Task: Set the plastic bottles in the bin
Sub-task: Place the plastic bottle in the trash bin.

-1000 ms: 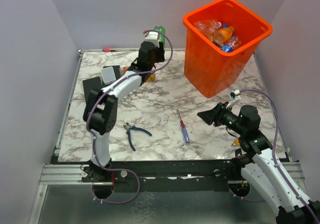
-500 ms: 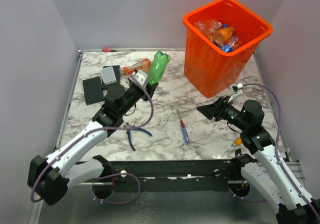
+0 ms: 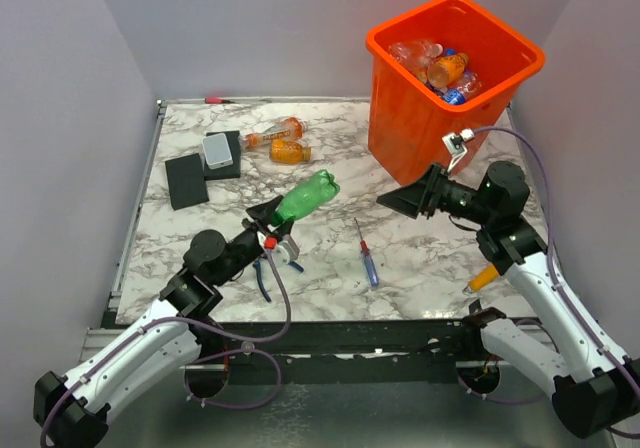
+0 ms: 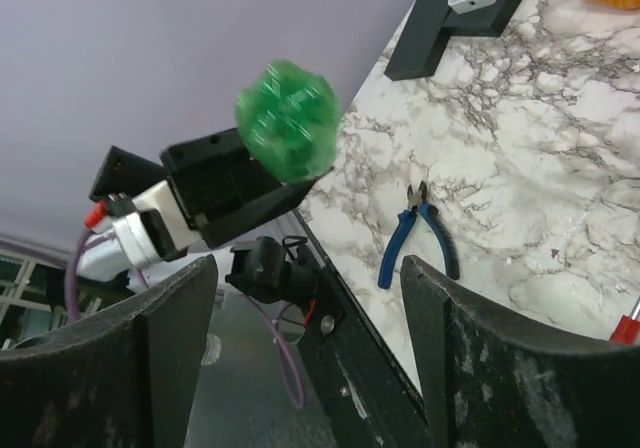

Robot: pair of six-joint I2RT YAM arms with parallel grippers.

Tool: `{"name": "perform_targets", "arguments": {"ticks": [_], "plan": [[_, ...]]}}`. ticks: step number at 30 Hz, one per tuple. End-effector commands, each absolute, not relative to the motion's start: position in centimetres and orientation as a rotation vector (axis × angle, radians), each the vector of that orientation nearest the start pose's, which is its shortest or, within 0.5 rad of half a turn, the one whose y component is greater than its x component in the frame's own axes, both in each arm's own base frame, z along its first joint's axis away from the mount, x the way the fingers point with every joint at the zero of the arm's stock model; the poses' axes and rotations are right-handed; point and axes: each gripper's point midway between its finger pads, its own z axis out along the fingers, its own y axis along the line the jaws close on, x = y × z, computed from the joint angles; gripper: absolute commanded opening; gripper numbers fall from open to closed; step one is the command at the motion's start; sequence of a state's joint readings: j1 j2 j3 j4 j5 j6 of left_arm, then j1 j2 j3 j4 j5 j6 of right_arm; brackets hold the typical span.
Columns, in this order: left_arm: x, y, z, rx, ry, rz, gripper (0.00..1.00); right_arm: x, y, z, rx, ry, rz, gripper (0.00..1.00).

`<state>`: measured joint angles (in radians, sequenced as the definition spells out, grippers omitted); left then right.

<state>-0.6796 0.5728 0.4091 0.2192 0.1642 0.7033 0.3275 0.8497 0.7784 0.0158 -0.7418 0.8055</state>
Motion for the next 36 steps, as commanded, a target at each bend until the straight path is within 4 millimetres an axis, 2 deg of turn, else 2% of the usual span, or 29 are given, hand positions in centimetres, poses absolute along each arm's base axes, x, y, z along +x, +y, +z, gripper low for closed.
{"name": "perform_targets", "arguments": {"ticks": [1,7,9,13,17,22,26,32,36], "plan": [[22.6,-19.7,24.0,1.335,0.896,0.119,0.0,20.1,22.8,32.5,-0.378,1.864,1.45,0.79],[21.7,-21.9,22.3,1.555,0.756,0.237,0.0,20.3,22.7,30.4,-0.559,1.987,1.304,0.81],[21.3,-23.0,21.9,1.618,0.714,0.248,0.0,20.2,23.2,29.5,-0.636,2.025,1.235,0.81],[20.4,-25.2,21.9,1.715,0.626,0.263,0.0,20.9,24.4,26.6,-0.715,2.1,0.975,0.8],[20.0,-26.5,21.9,1.776,0.569,0.275,0.0,19.1,26.6,24.7,-0.876,2.103,0.928,0.81],[19.2,-27.0,22.4,1.815,0.524,0.263,0.0,17.2,27.1,22.0,-1.01,2.108,0.888,0.8],[18.3,-27.1,22.6,1.848,0.496,0.239,0.0,16.6,27.0,21.2,-1.058,2.071,0.878,0.8],[16.7,-28.0,22.9,1.879,0.451,0.186,0.0,15.6,28.7,21.7,-1.127,1.976,0.94,0.77],[16.3,-28.5,23.0,1.89,0.438,0.171,0.0,15.6,29.4,21.1,-1.156,1.981,0.925,0.72]]}}
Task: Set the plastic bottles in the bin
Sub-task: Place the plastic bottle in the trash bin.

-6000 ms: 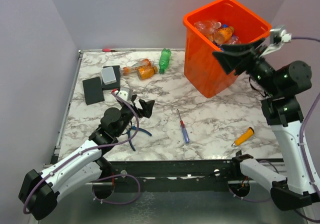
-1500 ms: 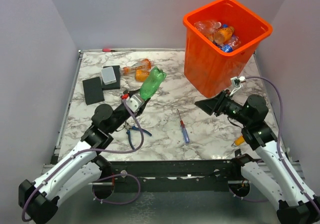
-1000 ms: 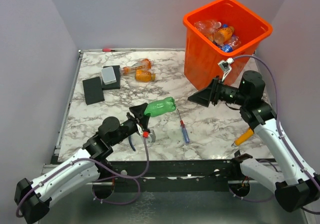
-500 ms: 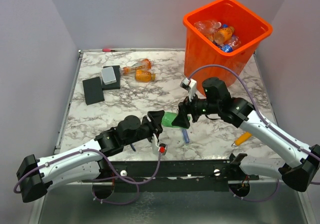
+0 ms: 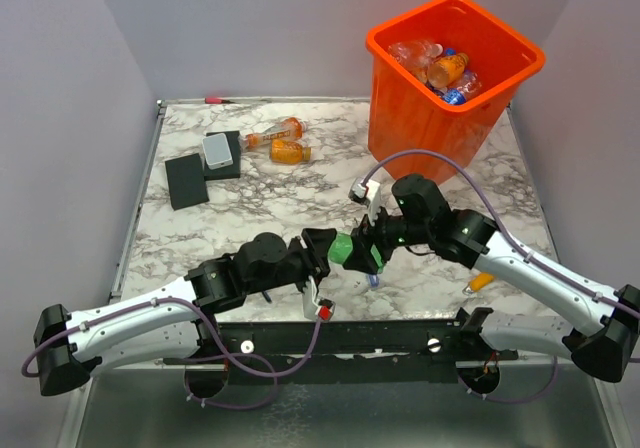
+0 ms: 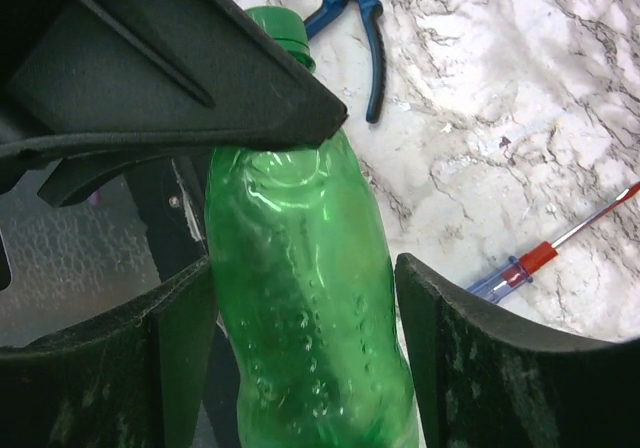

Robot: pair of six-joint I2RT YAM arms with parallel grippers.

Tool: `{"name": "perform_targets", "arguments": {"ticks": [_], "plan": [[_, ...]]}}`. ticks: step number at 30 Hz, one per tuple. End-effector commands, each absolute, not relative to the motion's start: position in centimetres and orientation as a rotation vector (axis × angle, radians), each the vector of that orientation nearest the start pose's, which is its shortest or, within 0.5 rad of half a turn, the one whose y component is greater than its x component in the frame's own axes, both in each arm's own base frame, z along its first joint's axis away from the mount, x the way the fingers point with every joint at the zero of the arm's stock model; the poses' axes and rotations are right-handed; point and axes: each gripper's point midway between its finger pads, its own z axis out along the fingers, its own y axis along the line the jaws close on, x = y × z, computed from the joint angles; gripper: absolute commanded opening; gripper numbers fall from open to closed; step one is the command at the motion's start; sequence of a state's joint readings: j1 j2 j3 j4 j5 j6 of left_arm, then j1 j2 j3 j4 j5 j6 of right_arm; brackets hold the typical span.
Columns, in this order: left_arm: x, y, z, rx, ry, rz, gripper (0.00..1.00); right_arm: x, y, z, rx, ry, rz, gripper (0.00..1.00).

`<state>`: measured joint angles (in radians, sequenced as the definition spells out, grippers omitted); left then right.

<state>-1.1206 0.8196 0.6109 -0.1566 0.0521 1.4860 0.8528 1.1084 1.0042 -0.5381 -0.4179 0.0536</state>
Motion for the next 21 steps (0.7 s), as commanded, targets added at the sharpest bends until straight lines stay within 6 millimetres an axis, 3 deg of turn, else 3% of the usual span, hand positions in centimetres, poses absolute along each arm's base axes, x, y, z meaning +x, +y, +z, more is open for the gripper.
{"name": "perform_targets", "arguments": {"ticks": [1,4,5,6,10,11,12,15,17,21], "plan": [[16.3,-28.5,22.9,1.893,0.439,0.169,0.0,15.6,29.5,20.9,-1.159,1.986,0.923,0.69],[16.2,-28.6,22.8,1.894,0.444,0.163,0.0,15.4,29.7,20.1,-1.166,2.016,0.924,0.56],[16.2,-28.6,22.8,1.89,0.449,0.161,0.02,15.3,29.7,19.9,-1.162,2.02,0.923,0.5],[16.2,-28.6,22.9,1.883,0.456,0.16,0.11,15.3,29.7,20.0,-1.156,2.015,0.923,0.45],[16.6,-28.5,23.9,1.793,0.536,0.126,0.54,15.4,29.2,21.6,-1.086,1.951,0.93,0.33],[16.7,-28.5,24.3,1.757,0.563,0.111,0.9,15.5,29.2,22.4,-1.064,1.923,0.934,0.32],[16.7,-28.4,24.7,1.718,0.593,0.09,0.98,15.6,29.0,23.2,-1.039,1.9,0.933,0.31],[17.3,-27.8,25.9,1.583,0.696,0.055,0.99,16.8,28.5,25.9,-0.906,1.83,0.905,0.29],[17.9,-27.1,26.5,1.464,0.798,0.019,0.99,18.9,27.5,27.9,-0.711,1.797,0.846,0.28],[18.7,-26.3,29.4,1.063,1.101,-0.255,0.99,21.1,26.4,33.1,-0.431,1.634,0.873,0.3]]}}
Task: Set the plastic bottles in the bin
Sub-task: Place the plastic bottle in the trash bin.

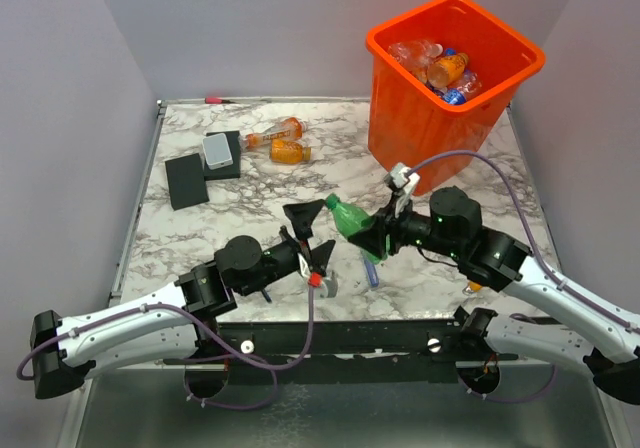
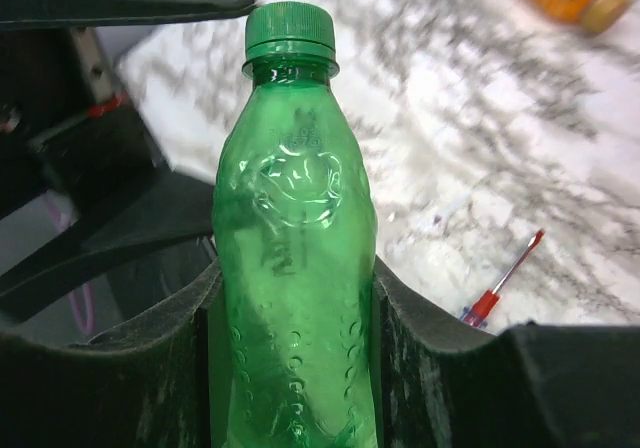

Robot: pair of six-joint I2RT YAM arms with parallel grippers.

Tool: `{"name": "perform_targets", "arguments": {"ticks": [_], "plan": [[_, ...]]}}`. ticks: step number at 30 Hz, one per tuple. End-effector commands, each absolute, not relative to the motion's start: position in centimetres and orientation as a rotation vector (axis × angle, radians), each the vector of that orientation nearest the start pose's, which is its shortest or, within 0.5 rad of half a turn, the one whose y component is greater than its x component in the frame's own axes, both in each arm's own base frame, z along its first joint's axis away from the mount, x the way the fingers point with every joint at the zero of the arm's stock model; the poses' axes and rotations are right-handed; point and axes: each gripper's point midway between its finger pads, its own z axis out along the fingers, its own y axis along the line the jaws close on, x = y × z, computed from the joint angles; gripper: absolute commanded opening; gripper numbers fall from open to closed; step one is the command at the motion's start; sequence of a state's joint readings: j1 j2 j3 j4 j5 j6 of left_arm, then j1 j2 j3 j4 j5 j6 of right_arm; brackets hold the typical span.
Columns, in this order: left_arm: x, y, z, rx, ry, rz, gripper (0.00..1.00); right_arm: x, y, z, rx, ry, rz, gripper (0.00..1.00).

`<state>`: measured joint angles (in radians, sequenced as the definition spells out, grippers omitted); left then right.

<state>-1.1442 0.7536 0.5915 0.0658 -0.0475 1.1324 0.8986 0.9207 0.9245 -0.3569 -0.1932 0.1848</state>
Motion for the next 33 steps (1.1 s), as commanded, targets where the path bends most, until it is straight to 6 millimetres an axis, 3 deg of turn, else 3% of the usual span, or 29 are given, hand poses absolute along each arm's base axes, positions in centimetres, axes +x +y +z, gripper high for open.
{"name": "perform_targets", "arguments": {"ticks": [1,3,6,8,11,16,20,24,27,29,31,33], "plan": [[18.8,-26.3,30.4,0.922,1.186,-0.363,0.99,21.2,26.4,34.7,-0.39,1.565,0.907,0.3],[18.6,-26.8,31.9,0.714,1.303,-0.558,0.99,21.5,26.2,37.9,-0.296,1.436,0.97,0.31],[16.6,-29.1,33.1,0.598,1.343,-0.871,0.99,22.0,25.8,41.7,-0.183,1.299,1.029,0.31],[14.7,-30.3,35.0,0.536,1.266,-1.084,0.99,22.2,25.9,43.4,-0.135,1.237,1.07,0.31],[13.7,-30.2,36.9,0.407,1.175,-1.269,0.99,22.4,26.5,44.5,-0.099,1.185,1.134,0.31],[14.2,-29.9,40.1,0.333,1.092,-1.296,0.99,22.0,28.0,44.3,-0.119,1.178,1.218,0.31],[13.4,-31.1,42.1,0.391,1.052,-1.368,0.99,21.7,28.6,43.8,-0.134,1.187,1.255,0.31],[13.5,-32.1,42.3,0.41,1.053,-1.408,0.99,21.0,28.9,43.8,-0.168,1.178,1.286,0.31],[14.4,-32.7,42.1,0.422,1.066,-1.387,0.82,20.7,29.0,43.6,-0.181,1.179,1.299,0.31],[15.1,-33.2,41.8,0.422,1.098,-1.387,0.78,20.6,28.9,43.4,-0.182,1.181,1.301,0.31],[15.9,-33.3,41.6,0.396,1.118,-1.38,0.79,20.6,28.9,43.3,-0.188,1.184,1.293,0.32],[16.9,-33.1,41.2,0.354,1.153,-1.346,0.9,20.4,28.7,43.1,-0.193,1.188,1.285,0.32]]}}
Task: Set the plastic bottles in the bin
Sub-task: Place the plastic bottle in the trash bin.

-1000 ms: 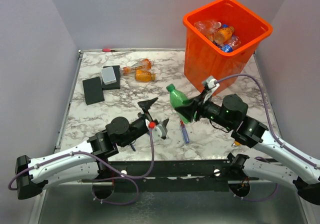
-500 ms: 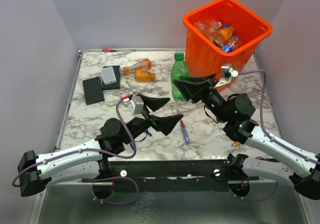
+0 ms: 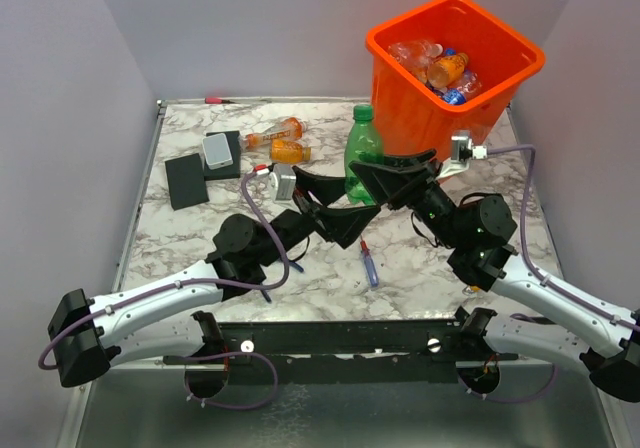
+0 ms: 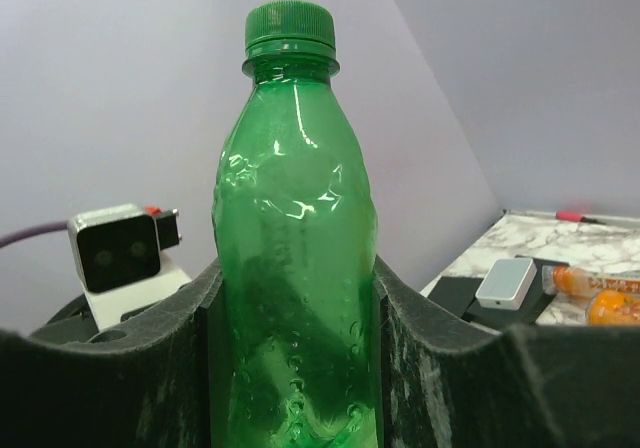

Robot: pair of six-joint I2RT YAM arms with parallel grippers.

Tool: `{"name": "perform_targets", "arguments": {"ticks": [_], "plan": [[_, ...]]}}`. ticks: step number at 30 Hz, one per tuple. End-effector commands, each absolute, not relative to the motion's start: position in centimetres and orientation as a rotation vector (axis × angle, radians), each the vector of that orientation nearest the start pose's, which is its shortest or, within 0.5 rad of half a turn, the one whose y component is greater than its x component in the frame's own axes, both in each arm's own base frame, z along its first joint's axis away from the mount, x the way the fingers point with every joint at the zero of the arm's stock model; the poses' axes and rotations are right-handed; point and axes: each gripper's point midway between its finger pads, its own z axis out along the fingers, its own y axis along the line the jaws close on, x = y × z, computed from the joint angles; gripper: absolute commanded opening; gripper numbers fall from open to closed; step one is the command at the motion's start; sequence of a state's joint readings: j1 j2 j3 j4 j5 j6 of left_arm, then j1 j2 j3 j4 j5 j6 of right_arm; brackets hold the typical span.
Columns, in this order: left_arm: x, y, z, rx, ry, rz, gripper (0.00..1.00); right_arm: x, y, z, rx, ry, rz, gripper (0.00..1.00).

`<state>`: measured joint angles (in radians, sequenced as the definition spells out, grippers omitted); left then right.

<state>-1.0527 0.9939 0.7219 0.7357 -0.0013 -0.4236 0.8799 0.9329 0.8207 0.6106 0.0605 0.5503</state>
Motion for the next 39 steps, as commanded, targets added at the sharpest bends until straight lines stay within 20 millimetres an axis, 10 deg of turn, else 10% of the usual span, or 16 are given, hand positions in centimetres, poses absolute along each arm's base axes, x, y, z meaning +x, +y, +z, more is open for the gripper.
{"name": "perform_targets", "arguments": {"ticks": [1,6,16,22,27,39], "plan": [[17.1,-33.0,41.1,0.35,1.157,-1.336,0.94,20.4,28.5,43.1,-0.195,1.188,1.282,0.32],[17.2,-33.7,41.6,0.383,1.153,-1.343,0.96,20.3,28.0,42.7,-0.18,1.198,1.272,0.32],[17.5,-34.8,41.5,0.407,1.162,-1.346,0.36,19.9,28.4,42.0,-0.216,1.222,1.277,0.35],[18.0,-34.1,40.7,0.395,1.172,-1.296,0.15,19.5,28.5,41.3,-0.278,1.312,1.238,0.73],[18.1,-33.6,39.0,0.426,1.202,-1.237,0.0,19.8,27.7,41.4,-0.3,1.422,1.147,0.85],[18.3,-32.5,33.6,0.652,1.285,-0.986,0.0,21.3,26.5,43.4,-0.435,1.724,0.841,0.9]]}}
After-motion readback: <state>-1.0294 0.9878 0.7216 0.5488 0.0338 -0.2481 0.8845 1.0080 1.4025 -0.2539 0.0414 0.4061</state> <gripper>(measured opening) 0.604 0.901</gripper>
